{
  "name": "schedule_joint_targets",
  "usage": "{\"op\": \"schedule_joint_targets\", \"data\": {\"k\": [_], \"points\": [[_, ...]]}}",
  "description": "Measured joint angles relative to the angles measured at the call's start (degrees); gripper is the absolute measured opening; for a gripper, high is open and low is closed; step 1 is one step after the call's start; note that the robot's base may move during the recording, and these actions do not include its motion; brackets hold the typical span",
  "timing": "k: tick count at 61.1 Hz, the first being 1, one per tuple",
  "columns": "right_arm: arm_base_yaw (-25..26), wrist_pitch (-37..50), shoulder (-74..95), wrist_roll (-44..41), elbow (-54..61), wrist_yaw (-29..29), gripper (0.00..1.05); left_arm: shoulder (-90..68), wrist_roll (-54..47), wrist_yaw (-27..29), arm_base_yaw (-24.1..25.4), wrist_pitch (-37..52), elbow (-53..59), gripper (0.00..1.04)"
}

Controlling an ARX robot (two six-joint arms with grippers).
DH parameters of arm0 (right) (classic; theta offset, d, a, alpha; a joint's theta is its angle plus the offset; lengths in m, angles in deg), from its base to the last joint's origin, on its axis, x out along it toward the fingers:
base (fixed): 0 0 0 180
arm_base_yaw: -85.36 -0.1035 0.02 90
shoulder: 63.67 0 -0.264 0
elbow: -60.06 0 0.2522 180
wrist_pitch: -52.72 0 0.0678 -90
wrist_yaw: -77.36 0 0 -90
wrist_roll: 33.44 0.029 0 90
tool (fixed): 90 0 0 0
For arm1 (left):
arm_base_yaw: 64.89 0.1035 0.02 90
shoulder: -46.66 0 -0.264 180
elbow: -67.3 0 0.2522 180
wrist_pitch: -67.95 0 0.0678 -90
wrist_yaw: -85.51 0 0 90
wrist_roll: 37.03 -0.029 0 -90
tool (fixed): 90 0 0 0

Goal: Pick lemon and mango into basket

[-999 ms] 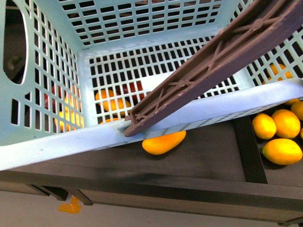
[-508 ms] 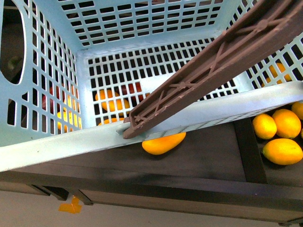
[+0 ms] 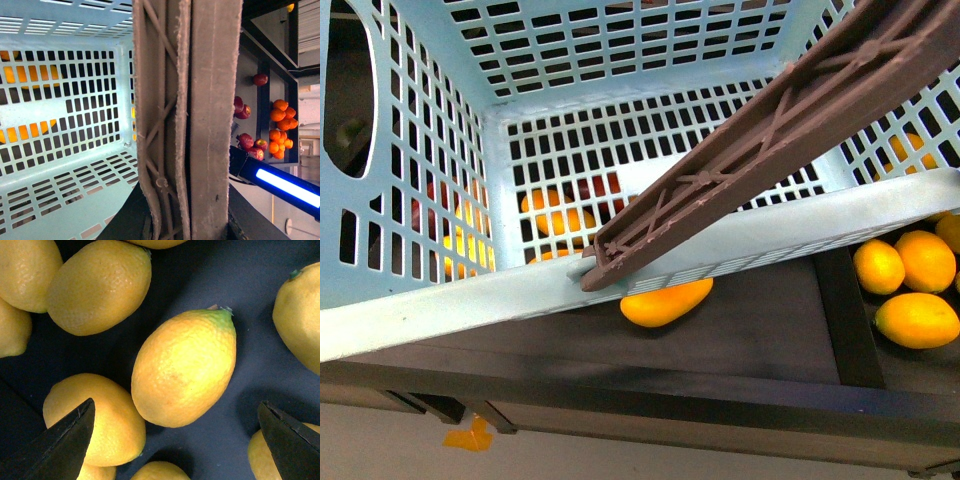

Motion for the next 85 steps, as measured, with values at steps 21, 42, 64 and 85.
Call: {"op": "schedule_joint_targets", "data": {"k": [21,42,64,85], "points": [[-1.29,-2.34,5.16,0.72,-6.95,-0.72,0.96,-0.02,0.0,0.04,0.0,0.0,0.0,0.19],[-2.27,-6.4,9.55,1.31,-14.97,-1.42,0.96,-0.02,0.0,0.0,0.0,0.0,0.0,0.19],[-2.47,-9.29,12.92,1.33,-19.67,-1.77,0.96,-0.02,0.0,0.02,0.0,0.0,0.0,0.19],[-2.38,-9.7,14.21,1.38,-20.35,-2.56,0.88,-0.02,0.0,0.02,0.0,0.0,0.0,0.19]]}}
